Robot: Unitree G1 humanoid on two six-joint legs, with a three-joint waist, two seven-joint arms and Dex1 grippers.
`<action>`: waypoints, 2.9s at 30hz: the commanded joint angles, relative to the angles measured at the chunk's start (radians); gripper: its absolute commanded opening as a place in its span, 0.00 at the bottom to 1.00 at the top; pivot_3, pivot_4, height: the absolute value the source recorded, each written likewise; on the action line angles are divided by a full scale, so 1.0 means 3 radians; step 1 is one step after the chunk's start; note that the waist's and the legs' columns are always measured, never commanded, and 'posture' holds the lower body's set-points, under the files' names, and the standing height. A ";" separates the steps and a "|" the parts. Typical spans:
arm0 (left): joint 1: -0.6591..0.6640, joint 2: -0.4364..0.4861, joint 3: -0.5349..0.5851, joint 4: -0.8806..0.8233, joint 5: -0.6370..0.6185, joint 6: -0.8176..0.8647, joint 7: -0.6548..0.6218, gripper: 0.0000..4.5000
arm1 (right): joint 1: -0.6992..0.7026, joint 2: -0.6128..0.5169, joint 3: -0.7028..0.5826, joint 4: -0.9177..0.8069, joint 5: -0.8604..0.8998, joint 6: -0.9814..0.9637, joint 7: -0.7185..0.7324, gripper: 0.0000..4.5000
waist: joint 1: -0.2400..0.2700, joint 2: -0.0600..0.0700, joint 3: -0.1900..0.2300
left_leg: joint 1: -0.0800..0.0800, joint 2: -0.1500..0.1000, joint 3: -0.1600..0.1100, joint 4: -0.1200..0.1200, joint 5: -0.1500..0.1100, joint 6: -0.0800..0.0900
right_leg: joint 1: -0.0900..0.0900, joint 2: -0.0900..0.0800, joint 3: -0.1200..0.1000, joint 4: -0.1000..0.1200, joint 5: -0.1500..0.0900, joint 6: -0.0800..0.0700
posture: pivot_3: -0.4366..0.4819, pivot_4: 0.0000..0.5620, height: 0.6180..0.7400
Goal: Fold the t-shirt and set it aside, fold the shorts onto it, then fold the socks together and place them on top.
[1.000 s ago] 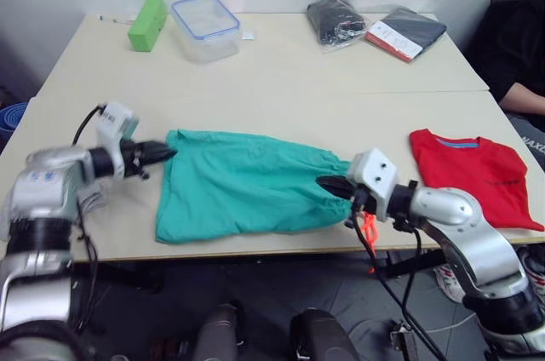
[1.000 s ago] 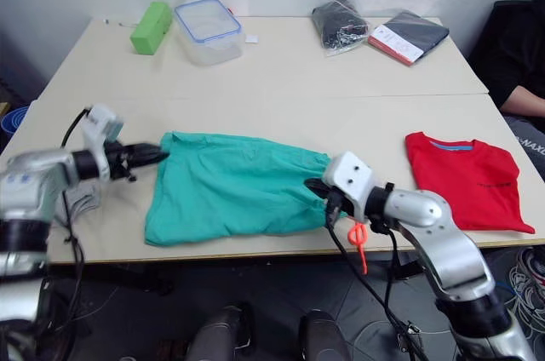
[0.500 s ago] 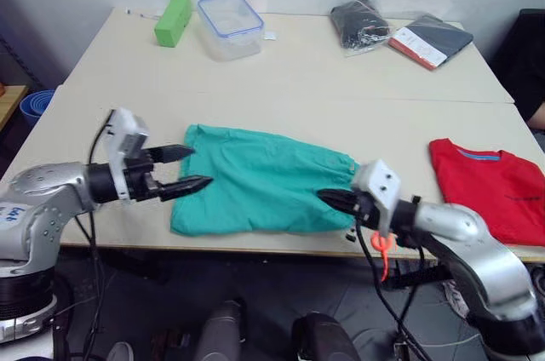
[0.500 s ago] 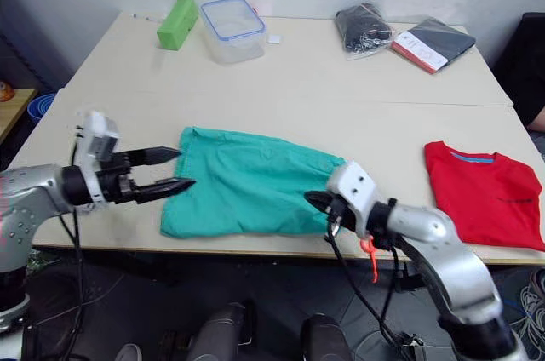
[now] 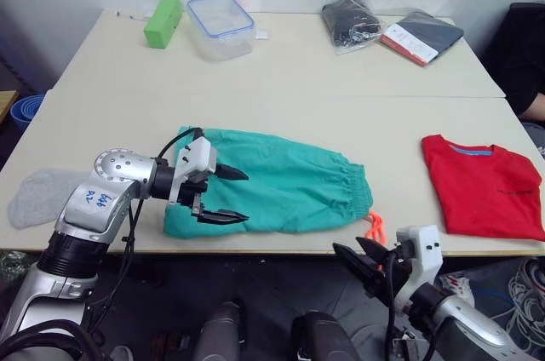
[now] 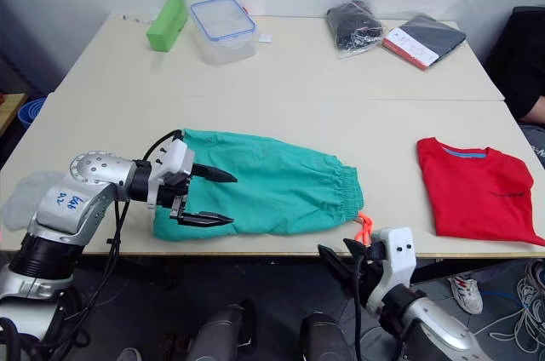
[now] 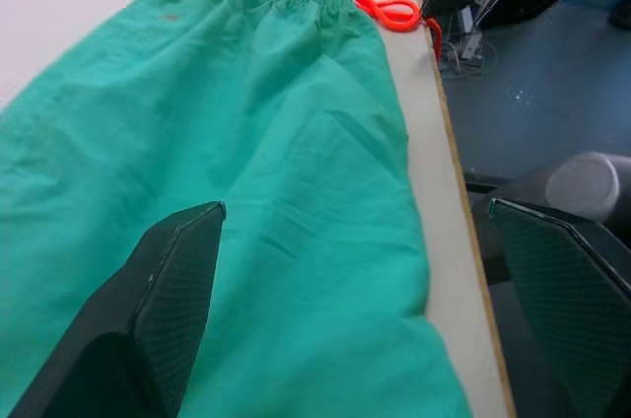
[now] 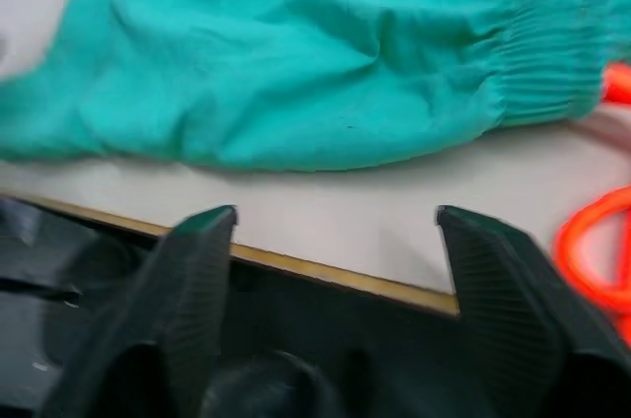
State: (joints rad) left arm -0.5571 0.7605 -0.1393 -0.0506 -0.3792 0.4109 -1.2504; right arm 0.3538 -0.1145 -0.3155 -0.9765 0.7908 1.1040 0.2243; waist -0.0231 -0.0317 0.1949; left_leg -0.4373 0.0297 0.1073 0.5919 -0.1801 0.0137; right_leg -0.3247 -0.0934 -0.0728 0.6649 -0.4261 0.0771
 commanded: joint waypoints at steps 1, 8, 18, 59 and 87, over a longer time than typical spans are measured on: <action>-0.0056 -0.0035 -0.0007 0.0103 0.0104 -0.0185 -0.0012 1.00 | -0.0090 0.0109 -0.0094 0.0083 0.0339 0.0058 -0.0275 0.99 | -0.0016 0.0000 0.0000 | 0.0001 0.0000 0.0000 -0.0001 0.0000 0.0000 | 0.0000 0.0000 0.0000 -0.0001 0.0000 0.0000 | 0.48 0.27 1.00; -0.0228 -0.0380 -0.0037 0.0540 0.0332 -0.0372 0.0242 0.96 | -0.0498 0.0372 -0.0477 0.0908 0.1289 0.0021 -0.1205 1.00 | -0.0014 0.0001 -0.0001 | 0.0000 -0.0003 -0.0002 -0.0004 0.0006 0.0007 | -0.0002 -0.0001 -0.0003 0.0003 0.0000 0.0000 | 0.48 0.27 1.00; -0.0320 -0.0490 -0.0226 0.1065 0.0743 -0.0983 0.0235 0.30 | -0.0881 0.0185 -0.0264 0.1578 0.2038 -0.0365 -0.1903 1.00 | -0.0023 -0.0001 -0.0002 | 0.0006 -0.0002 -0.0001 -0.0004 0.0007 0.0014 | 0.0001 -0.0001 -0.0002 0.0006 0.0001 -0.0001 | 0.48 0.27 1.00; -0.0468 -0.0825 0.0136 0.1355 0.0693 -0.0359 0.0646 0.54 | -0.2178 -0.0787 0.0416 0.2119 0.1201 -0.0629 -0.0774 0.00 | -0.0019 -0.0002 -0.0003 | -0.0005 -0.0003 -0.0004 0.0003 0.0013 0.0010 | -0.0006 -0.0003 -0.0010 0.0016 0.0002 -0.0001 | 0.48 0.27 1.00; 0.0486 -0.0246 0.1101 -0.0105 0.0313 0.0612 0.1202 0.01 | -0.3983 -0.0361 0.2391 0.3242 -0.0526 -0.1272 0.1853 0.00 | -0.0110 -0.0006 0.0002 | -0.0013 -0.0001 -0.0006 0.0008 0.0016 0.0005 | -0.0018 -0.0003 -0.0011 0.0031 0.0002 -0.0001 | 0.48 0.27 1.00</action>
State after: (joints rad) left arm -0.4542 0.6660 0.1348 0.0425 -0.2388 0.5402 -0.9010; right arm -0.8115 -0.2412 0.3936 -0.0214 0.6700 0.7710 0.7423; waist -0.0562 -0.0335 0.1956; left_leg -0.4411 0.0291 0.1055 0.5938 -0.1754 0.0152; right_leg -0.3297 -0.0946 -0.0761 0.6744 -0.4256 0.0768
